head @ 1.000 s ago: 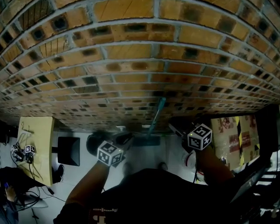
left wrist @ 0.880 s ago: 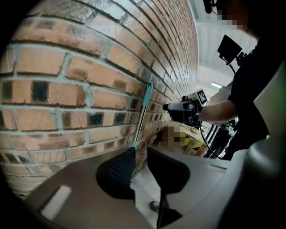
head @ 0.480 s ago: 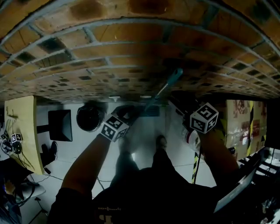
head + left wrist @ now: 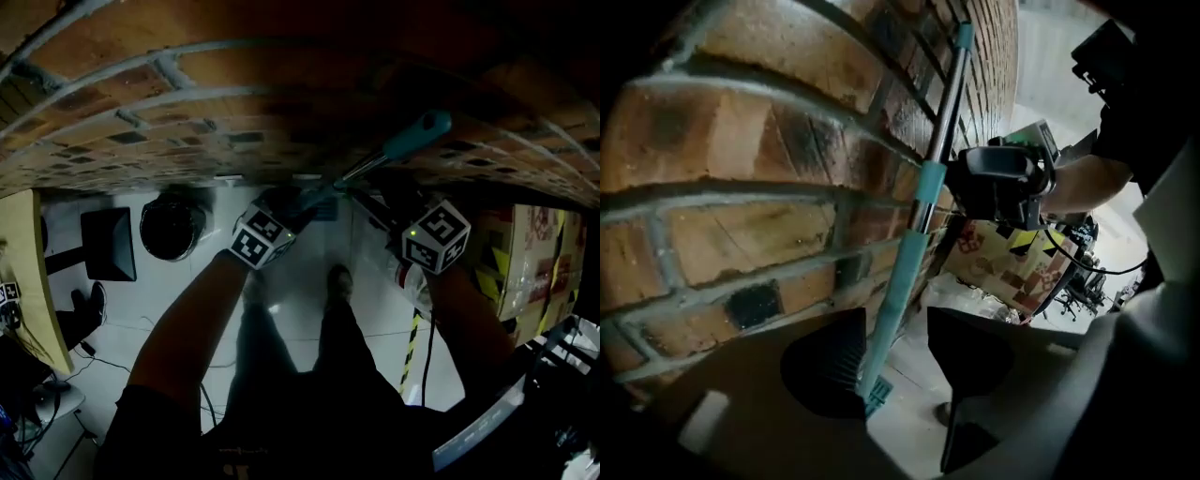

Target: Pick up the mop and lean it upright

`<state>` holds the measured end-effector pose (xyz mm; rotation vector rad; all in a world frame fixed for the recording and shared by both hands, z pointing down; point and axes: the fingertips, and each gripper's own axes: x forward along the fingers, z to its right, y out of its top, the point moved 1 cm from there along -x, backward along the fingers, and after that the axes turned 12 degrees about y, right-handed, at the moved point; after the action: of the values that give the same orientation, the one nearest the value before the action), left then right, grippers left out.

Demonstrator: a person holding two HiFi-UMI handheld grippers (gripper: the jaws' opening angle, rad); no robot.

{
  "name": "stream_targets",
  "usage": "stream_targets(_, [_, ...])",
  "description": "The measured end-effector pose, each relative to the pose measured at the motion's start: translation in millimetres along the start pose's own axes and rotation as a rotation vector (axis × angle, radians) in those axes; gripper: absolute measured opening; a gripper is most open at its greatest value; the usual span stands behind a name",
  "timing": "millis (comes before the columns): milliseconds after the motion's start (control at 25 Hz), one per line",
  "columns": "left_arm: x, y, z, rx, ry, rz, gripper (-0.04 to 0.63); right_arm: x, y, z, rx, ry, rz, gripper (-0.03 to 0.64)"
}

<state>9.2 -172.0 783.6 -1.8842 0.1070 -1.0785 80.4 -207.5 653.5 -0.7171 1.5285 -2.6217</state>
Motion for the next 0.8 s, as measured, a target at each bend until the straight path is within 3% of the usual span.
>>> stream_targets(320, [56.5,-15.8,1.1,0.109,0.001,-0.004,0.198,25.4,-20.8,7.4,-0.043,0.051,-0.013,0.203])
stream_targets(800, [99.3,-39.6,3.1,0.129,0.007,-0.006,0.198,40.2,-23.6,9.7,-0.091,0.091,0.032,0.194])
